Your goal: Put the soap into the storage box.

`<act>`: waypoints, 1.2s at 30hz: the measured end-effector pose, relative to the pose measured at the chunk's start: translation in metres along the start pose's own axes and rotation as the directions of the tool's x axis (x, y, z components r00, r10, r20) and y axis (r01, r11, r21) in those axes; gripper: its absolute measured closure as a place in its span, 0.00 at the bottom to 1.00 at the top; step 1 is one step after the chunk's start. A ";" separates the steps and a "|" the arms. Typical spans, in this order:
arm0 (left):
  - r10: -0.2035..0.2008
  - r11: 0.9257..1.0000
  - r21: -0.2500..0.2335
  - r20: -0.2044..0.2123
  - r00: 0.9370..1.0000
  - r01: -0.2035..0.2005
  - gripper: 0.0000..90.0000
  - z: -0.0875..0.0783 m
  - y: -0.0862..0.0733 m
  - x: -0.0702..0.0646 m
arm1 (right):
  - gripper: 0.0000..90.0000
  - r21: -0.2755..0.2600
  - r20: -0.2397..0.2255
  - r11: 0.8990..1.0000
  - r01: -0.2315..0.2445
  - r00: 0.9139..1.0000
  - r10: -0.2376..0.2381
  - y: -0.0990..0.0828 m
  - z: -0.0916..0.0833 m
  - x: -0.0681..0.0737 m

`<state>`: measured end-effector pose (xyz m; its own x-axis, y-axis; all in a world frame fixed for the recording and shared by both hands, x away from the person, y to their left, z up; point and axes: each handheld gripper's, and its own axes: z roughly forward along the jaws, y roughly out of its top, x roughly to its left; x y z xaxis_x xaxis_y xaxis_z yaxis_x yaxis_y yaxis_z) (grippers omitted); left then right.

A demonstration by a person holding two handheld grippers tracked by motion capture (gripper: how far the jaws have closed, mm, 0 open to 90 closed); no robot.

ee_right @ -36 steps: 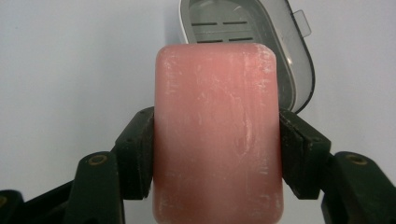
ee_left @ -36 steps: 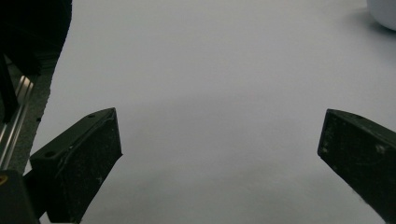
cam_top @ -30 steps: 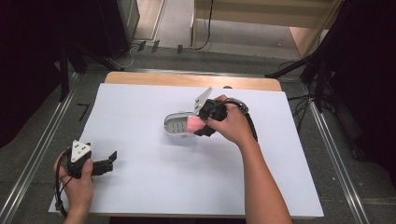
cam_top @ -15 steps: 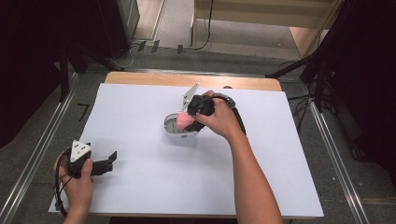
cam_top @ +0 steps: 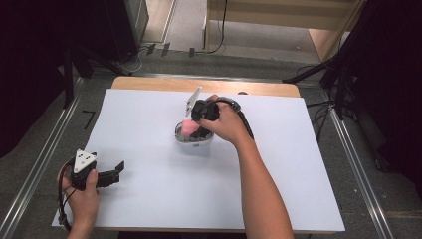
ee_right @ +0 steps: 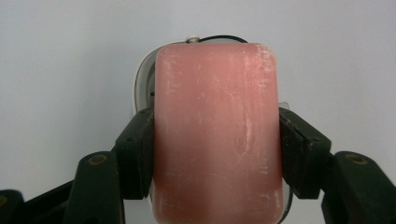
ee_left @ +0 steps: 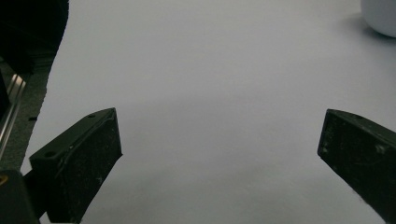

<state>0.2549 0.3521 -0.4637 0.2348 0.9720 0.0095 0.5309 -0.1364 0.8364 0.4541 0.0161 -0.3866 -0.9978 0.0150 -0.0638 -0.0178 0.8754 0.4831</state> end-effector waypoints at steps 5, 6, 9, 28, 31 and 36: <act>0.000 1.000 -0.001 0.001 1.000 0.000 0.00 0.000 0.000 0.000 | 0.43 0.003 0.006 1.000 0.009 1.000 -0.009 0.003 0.003 -0.002; 0.000 1.000 -0.001 0.001 1.000 0.000 0.00 0.000 0.000 0.000 | 0.43 -0.002 0.006 1.000 0.009 1.000 -0.009 0.002 0.004 -0.002; -0.004 1.000 -0.002 0.002 1.000 0.004 0.00 0.000 0.000 0.000 | 0.43 0.007 -0.003 1.000 0.015 1.000 -0.015 0.002 0.006 -0.002; -0.005 1.000 -0.002 0.000 1.000 0.005 0.00 0.000 0.000 0.000 | 0.33 -0.090 -0.007 0.994 -0.057 0.998 0.057 -0.011 -0.002 -0.002; -0.005 1.000 -0.001 -0.002 1.000 0.005 0.00 0.000 0.000 0.000 | 0.30 -0.141 0.005 0.986 -0.092 0.996 0.094 -0.019 -0.006 0.003; -0.002 1.000 -0.001 -0.002 1.000 0.002 0.00 0.000 0.000 0.000 | 0.21 -0.213 0.031 0.963 -0.168 0.984 0.178 -0.037 -0.012 0.011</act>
<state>0.2552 0.3521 -0.4640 0.2317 0.9728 0.0090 0.5303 -0.1340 0.8372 0.4427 -0.0218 -0.3943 -0.9827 0.1854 -0.0037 0.1366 0.7372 0.6617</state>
